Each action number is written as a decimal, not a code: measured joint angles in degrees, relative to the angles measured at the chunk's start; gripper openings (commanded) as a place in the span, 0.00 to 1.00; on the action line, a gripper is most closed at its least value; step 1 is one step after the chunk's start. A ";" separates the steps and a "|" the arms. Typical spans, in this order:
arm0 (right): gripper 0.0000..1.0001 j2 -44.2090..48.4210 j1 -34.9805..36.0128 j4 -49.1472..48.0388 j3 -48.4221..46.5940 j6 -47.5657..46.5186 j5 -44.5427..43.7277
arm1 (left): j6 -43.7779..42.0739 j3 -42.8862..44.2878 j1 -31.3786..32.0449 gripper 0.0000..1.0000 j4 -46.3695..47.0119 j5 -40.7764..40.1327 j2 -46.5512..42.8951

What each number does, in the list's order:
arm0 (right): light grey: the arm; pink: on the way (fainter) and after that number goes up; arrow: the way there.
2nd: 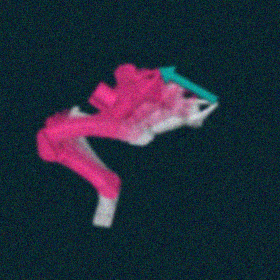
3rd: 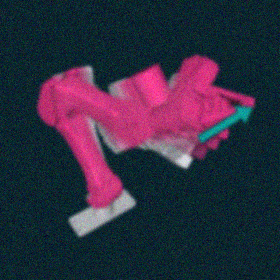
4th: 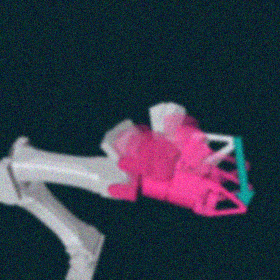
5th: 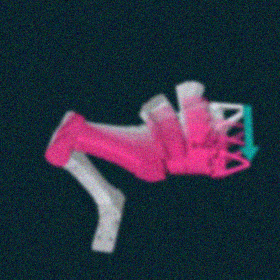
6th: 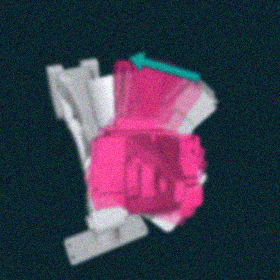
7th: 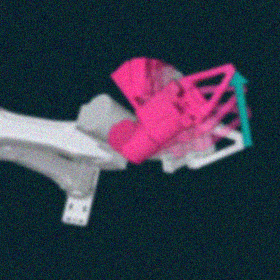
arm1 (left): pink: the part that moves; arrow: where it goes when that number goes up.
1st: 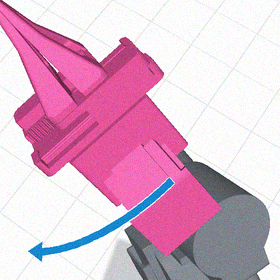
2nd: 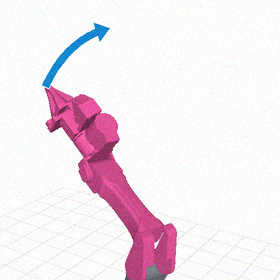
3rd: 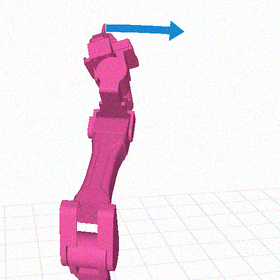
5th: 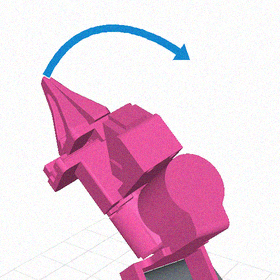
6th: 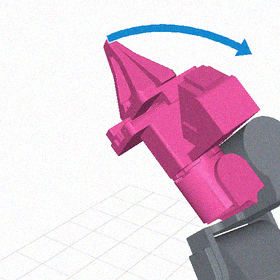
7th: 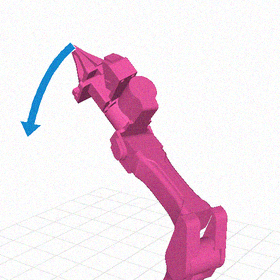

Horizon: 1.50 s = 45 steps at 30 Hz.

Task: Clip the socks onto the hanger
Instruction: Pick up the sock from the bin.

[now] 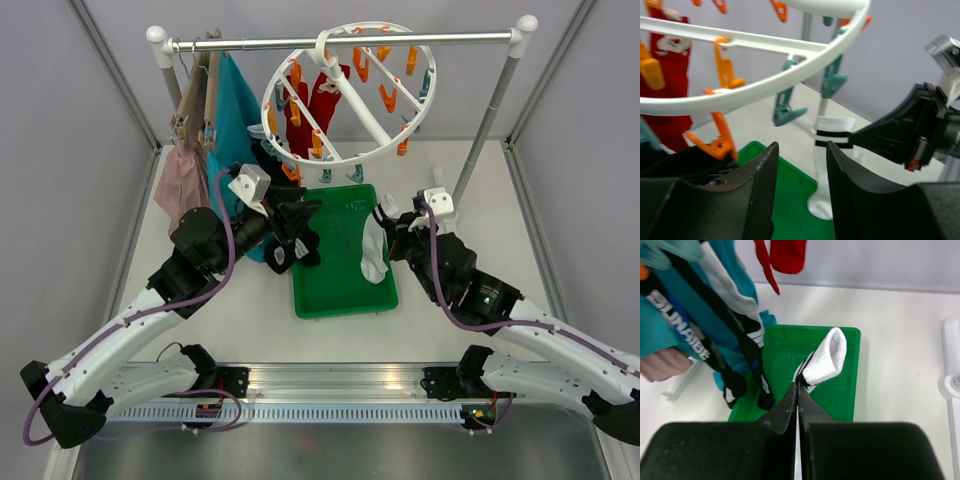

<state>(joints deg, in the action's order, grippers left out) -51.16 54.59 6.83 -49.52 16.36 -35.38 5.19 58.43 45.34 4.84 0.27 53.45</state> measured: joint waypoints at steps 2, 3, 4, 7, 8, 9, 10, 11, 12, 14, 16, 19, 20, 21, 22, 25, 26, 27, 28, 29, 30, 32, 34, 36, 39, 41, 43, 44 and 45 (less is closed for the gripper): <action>0.00 1.46 0.02 0.02 -0.02 -1.16 1.88 | 1.90 -1.07 0.00 0.52 0.37 3.02 -0.37; 0.00 2.05 0.00 0.07 -0.07 -1.90 3.26 | 2.86 -1.95 -0.02 0.53 1.05 4.46 -0.50; 0.00 2.29 0.00 0.20 -0.13 -2.38 4.37 | 3.69 -2.84 0.00 0.54 1.36 5.60 -0.59; 0.00 2.47 0.02 0.94 -0.57 -4.04 8.63 | 5.97 -5.86 0.00 0.57 2.67 7.96 -0.59; 0.00 2.47 0.02 1.18 -0.68 -4.46 9.84 | 6.67 -6.84 0.00 0.58 2.89 8.74 -0.59; 0.00 2.49 0.04 1.49 -0.90 -4.87 11.28 | 7.21 -7.65 -0.02 0.59 2.97 9.18 -0.57; 0.00 2.54 0.04 1.70 -1.09 -5.33 12.57 | 7.69 -8.39 0.00 0.60 3.02 9.64 -0.57; 0.00 2.67 0.04 1.92 -1.29 -5.75 13.84 | 8.24 -8.98 -0.02 0.60 3.08 10.27 -0.57; 0.00 2.86 0.07 2.19 -1.51 -6.10 14.99 | 8.74 -9.42 -0.02 0.61 3.28 10.75 -0.52; 0.00 3.32 0.07 2.99 -2.34 -6.75 16.85 | 10.19 -9.75 -0.57 0.63 3.89 12.44 -0.04; 0.00 3.78 0.07 3.56 -3.19 -7.21 18.27 | 11.89 -9.75 -1.70 0.63 4.81 14.40 0.79; 0.00 4.48 0.07 4.35 -4.44 -7.61 20.17 | 16.33 -10.19 -5.35 0.65 7.19 19.47 2.56; 0.00 4.68 0.07 4.55 -4.83 -7.65 20.68 | 17.55 -10.60 -6.23 0.66 8.11 20.31 2.93; 0.00 4.87 0.07 4.59 -5.16 -7.65 21.31 | 19.19 -11.26 -7.43 0.66 9.42 21.94 3.32; 0.00 5.05 0.07 4.68 -5.42 -7.65 21.92 | 20.85 -11.89 -8.33 0.66 10.58 23.28 3.67; 0.00 5.53 0.07 4.87 -5.81 -7.65 23.58 | 25.38 -13.00 -10.43 0.66 13.75 27.47 5.25; 0.00 5.64 0.07 4.90 -5.84 -7.65 23.98 | 26.47 -13.16 -10.73 0.66 14.80 28.52 5.73; 0.00 5.79 0.07 5.03 -5.84 -7.65 24.46 | 27.87 -13.40 -11.02 0.67 16.11 29.68 6.21; 0.00 5.86 0.07 5.07 -5.84 -7.65 24.92 | 29.18 -13.60 -11.17 0.66 17.25 30.62 6.60; 0.00 5.90 0.07 5.09 -5.84 -7.65 25.31 | 30.36 -13.73 -11.23 0.66 18.53 31.63 7.02; 0.00 5.90 0.07 5.09 -5.84 -7.63 25.73 | 31.50 -13.84 -11.26 0.66 19.80 32.37 7.50; 0.00 5.90 0.07 5.09 -5.84 -7.61 26.58 | 33.44 -13.84 -11.26 0.67 22.05 33.81 8.57; 0.00 5.90 0.07 5.09 -5.84 -7.61 27.10 | 34.84 -13.84 -11.26 0.67 23.63 34.86 9.49; 0.00 5.88 0.07 5.09 -5.84 -7.54 27.78 | 36.00 -13.84 -11.26 0.66 25.00 35.65 10.29; 0.00 5.68 0.07 4.96 -5.92 -7.34 28.44 | 37.29 -14.10 -11.26 0.66 27.04 36.30 10.86; 0.00 5.57 0.07 4.90 -5.92 -7.19 28.98 | 37.86 -14.27 -11.26 0.66 27.96 36.50 11.04; 0.00 5.40 0.07 4.72 -5.92 -7.13 29.38 | 38.38 -14.27 -11.26 0.66 28.76 37.05 11.39; 0.00 5.33 0.07 4.70 -5.92 -7.13 29.46 | 38.62 -14.27 -11.26 0.66 28.96 37.33 11.54; 0.00 5.22 0.07 4.68 -5.92 -7.13 29.57 | 38.75 -14.27 -11.26 0.66 29.18 37.46 11.67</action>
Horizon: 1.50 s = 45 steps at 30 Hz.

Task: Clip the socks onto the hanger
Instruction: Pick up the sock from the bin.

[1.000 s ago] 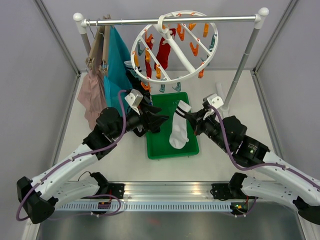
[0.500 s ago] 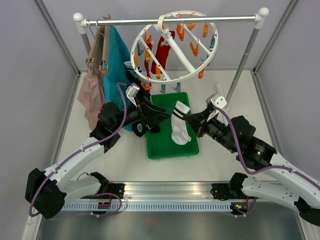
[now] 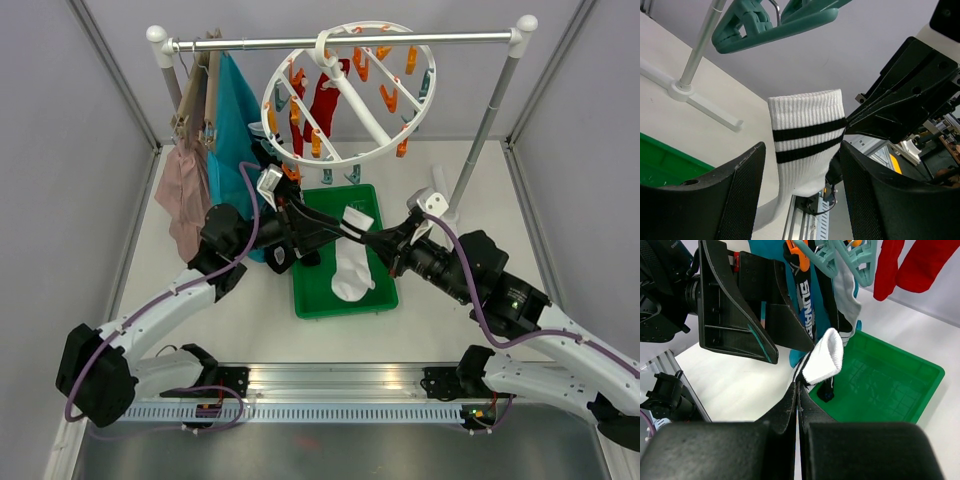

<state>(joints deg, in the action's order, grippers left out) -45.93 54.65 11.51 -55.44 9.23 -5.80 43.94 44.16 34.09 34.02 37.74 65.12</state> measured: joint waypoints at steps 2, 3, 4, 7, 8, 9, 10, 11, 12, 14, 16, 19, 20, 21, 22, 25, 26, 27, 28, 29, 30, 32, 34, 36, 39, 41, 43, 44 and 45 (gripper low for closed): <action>0.00 -0.22 0.00 -0.15 -0.07 0.02 0.02 | 0.20 -0.02 0.00 0.66 0.44 0.22 0.22; 0.00 -0.35 0.00 -0.17 -0.20 0.04 0.04 | 0.24 -0.02 0.00 0.66 0.57 0.33 0.35; 0.00 -0.50 0.00 -0.24 -0.33 0.04 0.04 | 0.31 -0.02 0.00 0.66 0.63 0.35 0.48; 0.00 -0.79 0.00 -0.37 -0.81 0.11 0.13 | 0.39 -0.02 0.00 0.66 0.81 0.37 0.98; 0.00 -0.81 0.00 -0.37 -0.96 0.13 0.22 | 0.39 -0.02 0.00 0.66 0.83 0.39 1.18; 0.00 -0.83 0.00 -0.39 -1.05 0.13 0.28 | 0.39 -0.02 0.00 0.66 0.83 0.39 1.33; 0.00 -0.85 0.00 -0.37 -1.18 0.13 0.44 | 0.39 -0.02 0.00 0.66 0.85 0.39 1.51; 0.00 -0.94 0.00 -0.39 -1.31 0.15 0.55 | 0.44 -0.02 0.00 0.66 0.90 0.42 1.66; 0.00 -0.96 0.00 -0.44 -1.36 0.15 0.63 | 0.57 -0.02 0.00 0.66 0.92 0.48 1.84; 0.00 -1.05 0.00 -0.46 -1.40 0.15 0.83 | 0.94 -0.04 0.00 0.66 1.25 0.92 2.03; 0.00 -1.29 0.00 -0.50 -1.40 0.15 0.90 | 1.62 -0.04 0.00 0.65 2.14 1.55 2.29; 0.00 -1.88 0.00 -0.70 -1.40 0.15 0.87 | 2.54 -0.07 0.00 0.64 3.67 2.32 2.69; 0.00 -2.19 0.00 -0.79 -1.42 0.15 0.85 | 2.80 -0.07 0.00 0.64 4.04 2.71 2.78; 0.00 -2.58 0.00 -0.79 -1.60 0.15 0.85 | 3.04 -0.09 0.00 0.63 4.28 2.97 2.78; 0.00 -2.93 0.00 -0.79 -1.77 0.15 0.83 | 3.28 -0.09 0.00 0.62 4.48 3.19 2.78; 0.00 -4.17 0.00 -0.79 -2.40 0.15 0.61 | 3.82 -0.09 0.00 0.57 5.53 3.80 2.84; 0.00 -4.50 0.00 -0.85 -2.58 0.13 0.55 | 4.02 -0.09 0.00 0.55 5.68 4.22 2.86; 0.00 -4.76 0.00 -0.98 -2.64 0.15 0.44 | 4.13 -0.09 0.00 0.52 5.84 4.46 2.86; 0.00 -4.87 0.00 -1.03 -2.67 0.15 0.39 | 4.24 -0.09 0.00 0.49 5.99 4.61 2.89; 0.00 -5.01 0.00 -1.16 -2.69 0.15 0.37 | 4.35 -0.09 0.00 0.46 6.10 4.79 2.89; 0.00 -5.09 0.00 -1.25 -2.73 0.15 0.31 | 4.46 -0.09 0.00 0.41 6.34 4.92 2.89; 0.00 -5.25 0.00 -1.29 -2.80 0.13 -0.02 | 4.59 -0.09 0.00 0.35 6.51 5.01 2.89; 0.00 -5.31 0.00 -1.29 -2.80 0.13 -0.24 | 4.72 -0.09 0.00 0.27 6.60 5.16 2.91; 0.00 -5.46 0.00 -1.27 -2.86 0.13 -0.35 | 4.70 -0.09 0.00 0.18 6.69 5.53 2.93; 0.00 -5.90 0.00 -1.25 -2.93 0.11 -0.50 | 4.68 -0.09 0.02 0.11 6.56 6.01 2.93; 0.00 -6.40 0.00 -1.18 -3.21 0.11 -0.55 | 4.55 -0.04 0.07 0.09 6.19 6.14 2.93; 0.01 -7.06 0.00 -1.14 -3.54 0.11 -0.74 | 3.78 0.26 0.15 0.06 4.98 6.16 2.93; 0.04 -7.32 0.00 -1.11 -3.65 0.11 -0.90 | 3.13 0.46 0.22 0.04 4.52 6.16 2.93; 0.07 -7.54 0.13 -0.92 -3.78 0.15 -1.29 | 2.47 0.66 0.35 0.04 3.80 6.14 2.89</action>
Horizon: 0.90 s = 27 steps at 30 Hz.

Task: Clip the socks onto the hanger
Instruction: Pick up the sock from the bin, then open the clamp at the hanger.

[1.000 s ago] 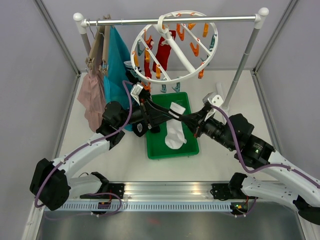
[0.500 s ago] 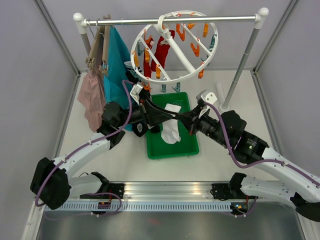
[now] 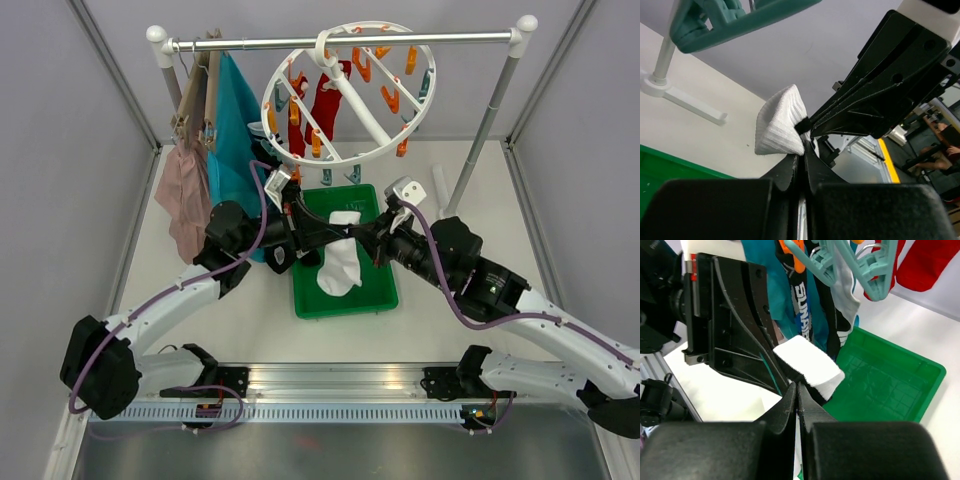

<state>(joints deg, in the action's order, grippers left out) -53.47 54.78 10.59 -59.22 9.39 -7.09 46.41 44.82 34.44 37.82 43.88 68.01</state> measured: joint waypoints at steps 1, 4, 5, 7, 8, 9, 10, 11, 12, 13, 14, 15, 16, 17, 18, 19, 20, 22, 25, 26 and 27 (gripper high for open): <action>0.16 -0.24 0.04 0.48 -0.24 -0.02 -0.52 | -1.42 0.26 0.26 0.03 -1.07 -0.11 -0.17; 0.32 -0.90 0.13 1.49 -1.09 0.07 -2.01 | -6.64 0.81 1.22 0.02 -5.53 -0.85 -1.46; 0.41 -1.01 0.13 1.97 -1.40 0.13 -2.49 | -8.79 0.92 1.55 0.02 -7.17 -1.29 -2.19; 0.51 -1.01 0.13 2.89 -1.95 0.11 -3.82 | -13.29 1.09 1.97 0.02 -10.64 -2.45 -3.87; 0.53 -0.96 0.13 3.45 -2.27 0.07 -4.50 | -15.39 1.09 2.05 0.02 -12.09 -3.30 -4.85; 0.55 -0.94 0.13 3.98 -2.60 0.04 -5.27 | -17.64 1.09 2.08 0.02 -13.51 -4.04 -5.84; 0.56 -0.90 0.13 4.48 -2.91 0.00 -6.08 | -19.71 1.09 2.08 0.02 -14.62 -4.83 -6.80; 0.56 -0.79 0.13 4.96 -3.23 -0.04 -6.91 | -21.22 1.09 2.05 0.02 -15.26 -5.27 -7.50; 0.56 -0.68 0.13 5.44 -3.58 -0.04 -7.74 | -23.71 0.98 2.08 0.02 -15.82 -6.34 -8.52; 0.56 -0.57 0.13 5.88 -3.91 -0.04 -8.44 | -25.18 0.83 2.08 0.02 -16.11 -6.86 -9.18; 0.57 -0.37 0.13 6.43 -4.35 -0.04 -9.22 | -27.10 0.44 2.10 0.02 -16.22 -7.82 -10.12; 0.58 -0.09 0.13 6.78 -4.74 -0.09 -9.86 | -29.35 -0.24 2.23 0.02 -16.28 -8.81 -11.15; 0.61 0.17 0.13 6.91 -4.98 -0.15 -10.29 | -31.01 -0.92 2.40 0.02 -16.31 -9.57 -11.89; 0.62 0.46 0.13 7.08 -5.31 -0.22 -10.91 | -33.66 -2.05 2.93 0.02 -16.13 -11.30 -12.90; 0.63 0.70 0.13 7.06 -5.60 -0.37 -11.32 | -35.36 -2.89 3.45 0.02 -16.04 -12.41 -13.42; 0.64 0.87 0.13 7.10 -6.03 -0.66 -11.78 | -37.88 -3.98 4.33 0.02 -15.45 -13.99 -13.84; 0.65 0.90 0.13 7.10 -6.58 -0.85 -12.22 | -40.28 -5.18 5.57 0.02 -14.56 -15.82 -14.05; 0.65 0.52 0.13 7.15 -8.13 -1.42 -12.85 | -45.40 -7.26 9.03 0.02 -13.27 -20.70 -13.92; 0.66 -0.79 0.13 6.97 -10.84 -2.29 -13.86 | -52.74 -9.16 15.15 0.02 -10.34 -28.41 -12.76; 0.67 -1.29 0.13 6.86 -11.61 -2.71 -14.21 | -54.84 -9.57 16.92 0.02 -9.14 -30.71 -12.35; 0.67 -1.70 0.13 6.67 -12.13 -3.21 -14.56 | -56.65 -9.90 18.32 0.02 -7.72 -32.83 -11.93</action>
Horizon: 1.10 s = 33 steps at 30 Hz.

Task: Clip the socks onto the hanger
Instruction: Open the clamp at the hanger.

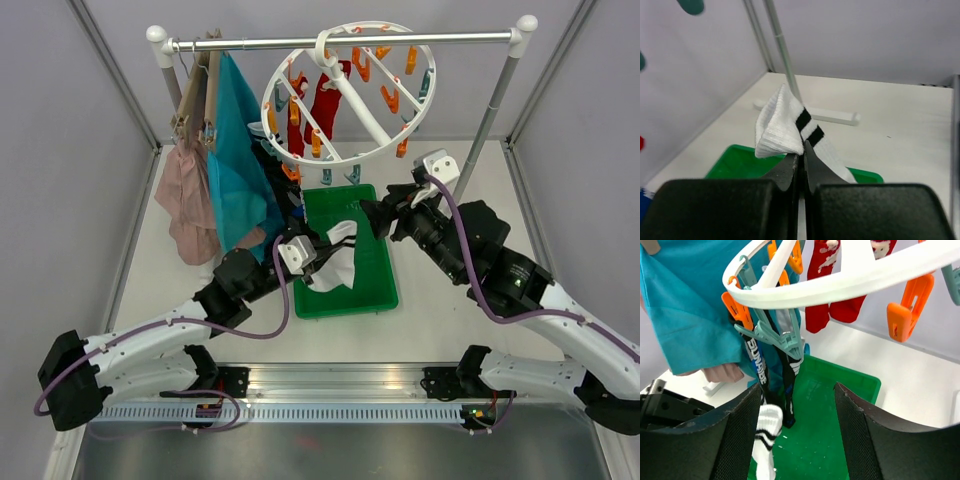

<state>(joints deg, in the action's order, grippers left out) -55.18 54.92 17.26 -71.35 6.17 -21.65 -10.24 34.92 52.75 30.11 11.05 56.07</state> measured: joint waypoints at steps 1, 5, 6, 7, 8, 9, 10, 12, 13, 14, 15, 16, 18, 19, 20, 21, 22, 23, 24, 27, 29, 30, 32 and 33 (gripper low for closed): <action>0.68 -0.37 0.00 -0.31 -0.28 -0.50 -0.31 | -1.57 -0.26 0.76 0.02 1.53 -1.97 0.33; 0.70 -1.73 0.00 -1.49 -0.44 -3.54 -0.98 | -5.53 -0.59 1.18 0.02 6.93 -8.26 0.79; 0.71 -2.12 0.00 -1.97 -0.44 -4.61 -1.05 | -5.99 -0.59 1.18 0.02 7.74 -9.09 0.79; 0.71 -2.51 0.00 -2.60 -0.42 -5.62 -1.16 | -6.51 -0.59 1.20 0.02 8.37 -9.75 0.79; 0.72 -2.86 0.00 -3.34 -0.39 -6.62 -1.18 | -6.93 -0.57 1.22 0.02 8.83 -10.38 0.81; 0.72 -3.08 0.00 -4.04 -0.33 -7.52 -1.20 | -7.26 -0.55 1.22 0.02 9.25 -10.91 0.90; 0.73 -3.23 0.00 -4.87 -0.20 -8.52 -1.25 | -7.48 -0.42 1.22 0.02 9.33 -11.23 0.96; 0.73 -3.41 0.00 -6.21 -0.13 -10.03 -1.33 | -7.76 -0.13 1.22 0.02 9.31 -11.67 1.05; 0.73 -3.52 0.00 -7.10 -0.04 -10.86 -1.38 | -7.85 -0.04 1.25 0.02 9.31 -11.96 1.05; 0.73 -3.65 0.00 -7.80 -0.04 -11.61 -1.40 | -7.87 0.07 1.27 0.02 9.33 -12.15 1.05; 0.73 -3.80 0.00 -8.57 -0.04 -12.24 -1.40 | -7.91 0.17 1.27 0.02 9.33 -12.37 1.05; 0.74 -4.00 0.00 -9.25 -0.04 -12.74 -1.38 | -7.93 0.24 1.29 0.02 9.29 -12.46 1.05; 0.73 -4.61 0.00 -10.38 -0.04 -13.64 -1.33 | -7.93 0.39 1.33 0.02 9.16 -12.52 1.05; 0.73 -4.98 0.00 -10.75 -0.04 -13.99 -1.25 | -7.93 0.48 1.33 0.02 9.11 -12.52 1.01; 0.74 -5.33 0.00 -10.93 -0.04 -14.19 -1.20 | -7.93 0.52 1.38 0.02 9.05 -12.52 0.98; 0.73 -5.77 0.00 -11.23 -0.04 -14.51 -1.14 | -7.96 0.68 1.38 0.02 8.98 -12.52 0.98; 0.74 -6.10 0.00 -11.32 -0.04 -14.67 -1.14 | -7.96 0.81 1.38 0.02 8.98 -12.50 0.98; 0.74 -6.47 0.00 -11.52 -0.04 -14.91 -1.11 | -7.96 0.92 1.38 0.02 8.94 -12.50 0.96; 0.74 -6.75 0.00 -11.74 -0.04 -15.08 -1.11 | -7.96 1.07 1.38 0.02 8.94 -12.50 0.92; 0.74 -7.45 0.00 -12.68 -0.04 -15.76 -1.05 | -7.96 1.44 1.38 0.02 8.85 -12.50 0.87; 0.74 -7.85 0.00 -13.38 -0.04 -16.24 -0.94 | -7.96 1.60 1.40 0.02 8.79 -12.50 0.87; 0.74 -8.02 0.00 -13.66 -0.04 -16.55 -0.90 | -7.96 1.62 1.46 0.02 8.72 -12.50 0.87; 0.74 -8.35 0.00 -13.94 -0.04 -16.87 -0.90 | -7.96 1.62 1.64 0.02 8.57 -12.50 0.87; 0.74 -8.48 0.00 -13.94 -0.04 -17.03 -0.87 | -7.96 1.62 1.75 0.02 8.50 -12.52 0.87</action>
<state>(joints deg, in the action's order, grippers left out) -63.66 54.92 3.31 -71.40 -10.85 -22.52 -18.20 36.53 54.50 38.61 -1.48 56.95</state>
